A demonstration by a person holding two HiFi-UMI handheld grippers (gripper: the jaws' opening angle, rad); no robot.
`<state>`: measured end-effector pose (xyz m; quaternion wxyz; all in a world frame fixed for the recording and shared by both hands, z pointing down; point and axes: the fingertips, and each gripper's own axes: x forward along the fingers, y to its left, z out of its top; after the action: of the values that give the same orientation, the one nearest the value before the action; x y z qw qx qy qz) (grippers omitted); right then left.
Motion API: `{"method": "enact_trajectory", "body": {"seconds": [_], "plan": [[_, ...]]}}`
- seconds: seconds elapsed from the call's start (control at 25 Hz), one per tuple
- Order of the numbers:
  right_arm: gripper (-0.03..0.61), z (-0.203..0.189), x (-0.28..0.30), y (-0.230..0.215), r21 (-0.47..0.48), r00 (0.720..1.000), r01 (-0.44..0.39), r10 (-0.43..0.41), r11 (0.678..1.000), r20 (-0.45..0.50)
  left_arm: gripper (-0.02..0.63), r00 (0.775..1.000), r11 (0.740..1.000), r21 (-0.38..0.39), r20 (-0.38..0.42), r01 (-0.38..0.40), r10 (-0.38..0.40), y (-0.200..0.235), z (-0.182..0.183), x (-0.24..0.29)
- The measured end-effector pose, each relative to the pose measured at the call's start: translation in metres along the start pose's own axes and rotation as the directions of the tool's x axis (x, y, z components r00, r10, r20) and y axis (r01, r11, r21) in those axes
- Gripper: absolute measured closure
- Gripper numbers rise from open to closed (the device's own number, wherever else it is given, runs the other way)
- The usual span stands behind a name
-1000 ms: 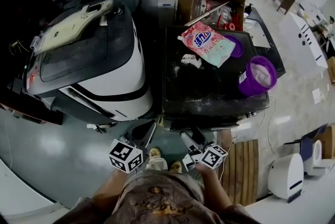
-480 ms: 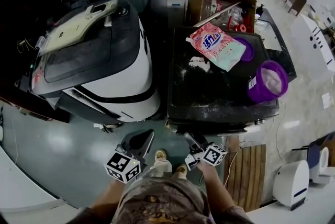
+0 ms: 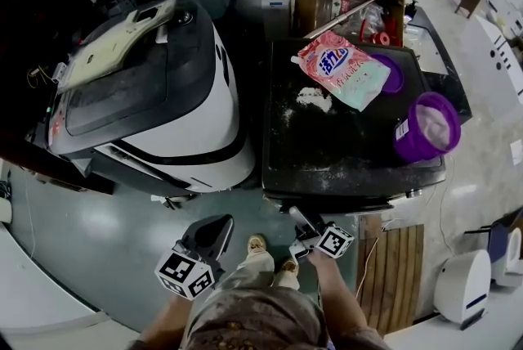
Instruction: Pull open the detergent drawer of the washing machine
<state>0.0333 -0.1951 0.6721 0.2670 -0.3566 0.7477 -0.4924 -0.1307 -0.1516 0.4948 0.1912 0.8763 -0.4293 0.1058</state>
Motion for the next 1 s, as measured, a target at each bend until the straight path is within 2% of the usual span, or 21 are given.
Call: {"method": "enact_trajectory", "body": {"seconds": [0.36,0.6,0.76,1.0], "plan": [[0.106,0.012,0.015,0.014,-0.011,0.993,-0.114,0.115,0.993,0.037,0.592,0.999,0.999,-0.009,-0.018,-0.031,0.031,0.007,-0.013,-0.009],[0.131,0.013,0.013,0.006,0.005,0.994,-0.105,0.104,0.995,0.044,0.592,0.998,0.998,-0.022,-0.009,-0.059,0.059,0.011,-0.017,-0.015],[0.166,0.019,0.015,0.014,0.004,0.987,-0.144,0.144,0.990,0.072,0.592,0.997,0.997,-0.028,-0.006,-0.071,0.071,0.012,-0.018,-0.020],[0.205,0.019,0.013,0.013,0.008,0.986,-0.150,0.149,0.989,0.074,0.592,0.997,0.995,-0.056,0.003,-0.083,0.083,0.012,-0.017,-0.025]]}}
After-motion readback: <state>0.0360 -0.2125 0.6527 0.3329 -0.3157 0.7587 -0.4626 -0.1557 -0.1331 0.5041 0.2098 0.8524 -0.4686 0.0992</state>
